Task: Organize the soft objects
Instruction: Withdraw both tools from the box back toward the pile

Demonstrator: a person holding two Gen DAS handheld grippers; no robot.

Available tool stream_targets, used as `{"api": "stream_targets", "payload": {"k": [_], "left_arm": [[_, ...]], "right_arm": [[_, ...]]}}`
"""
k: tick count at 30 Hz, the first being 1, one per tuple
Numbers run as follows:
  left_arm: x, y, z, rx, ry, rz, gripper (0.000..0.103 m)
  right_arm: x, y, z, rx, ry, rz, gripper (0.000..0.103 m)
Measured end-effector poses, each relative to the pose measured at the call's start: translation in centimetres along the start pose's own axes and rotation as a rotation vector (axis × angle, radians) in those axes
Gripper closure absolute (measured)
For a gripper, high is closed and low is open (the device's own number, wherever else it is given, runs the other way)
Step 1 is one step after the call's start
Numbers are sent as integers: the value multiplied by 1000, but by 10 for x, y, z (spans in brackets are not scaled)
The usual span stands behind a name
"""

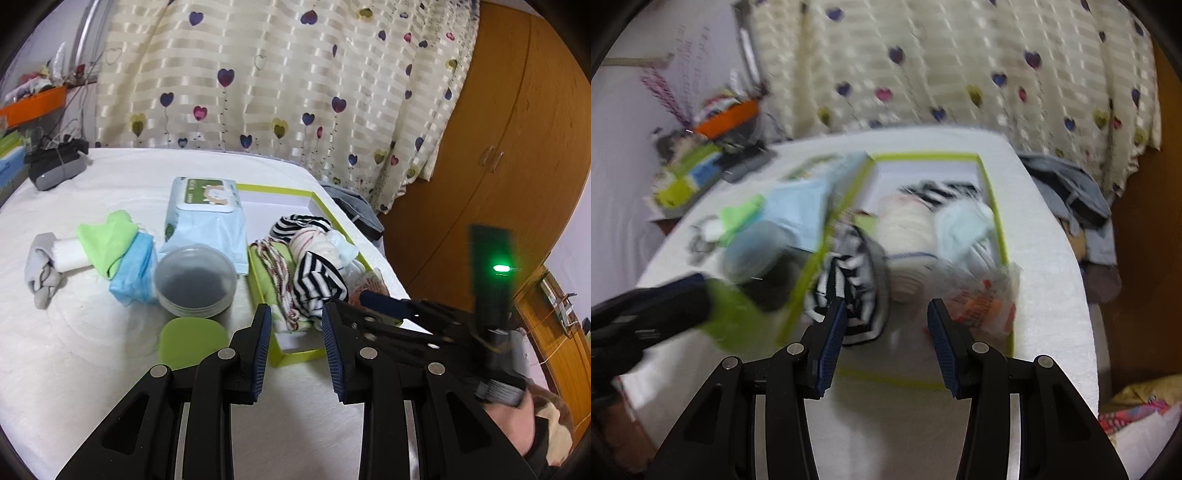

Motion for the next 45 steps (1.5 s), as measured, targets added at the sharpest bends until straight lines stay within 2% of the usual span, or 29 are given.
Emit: {"api": "stream_targets", "payload": {"k": [3,12,15,23,33,45], "left_arm": [[-6,-3,2,8,-8,4,76],[-20,-4,4,12,-28,24,76],[-25,-5,5,12,-35,37,76],[-29,-7,5,13,-40,45,76],[-27,-33,3,48,-25,48,76],[-32,-56,1,84,-19,76,76]], "right_arm": [[9,14,-1,-28,26,-2,56],[12,47,26,-18,24,10,56],[11,47,31,-11,23,14,56],[-4,8,28,34,-17,6,56],[-26,-47,31,119,-59,-6,56],[-53,-75,31,166,-92,32,56]]}}
Point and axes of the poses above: each gripper's, at about its wrist camera, not at the fingertips, and y roughly the way its jaws point, x to its right, z to its top, the point moved 4 cm from there along y, roughly the way its jaws point, and after that the axes turned 10 degrees about x, right-handed, at the moved point
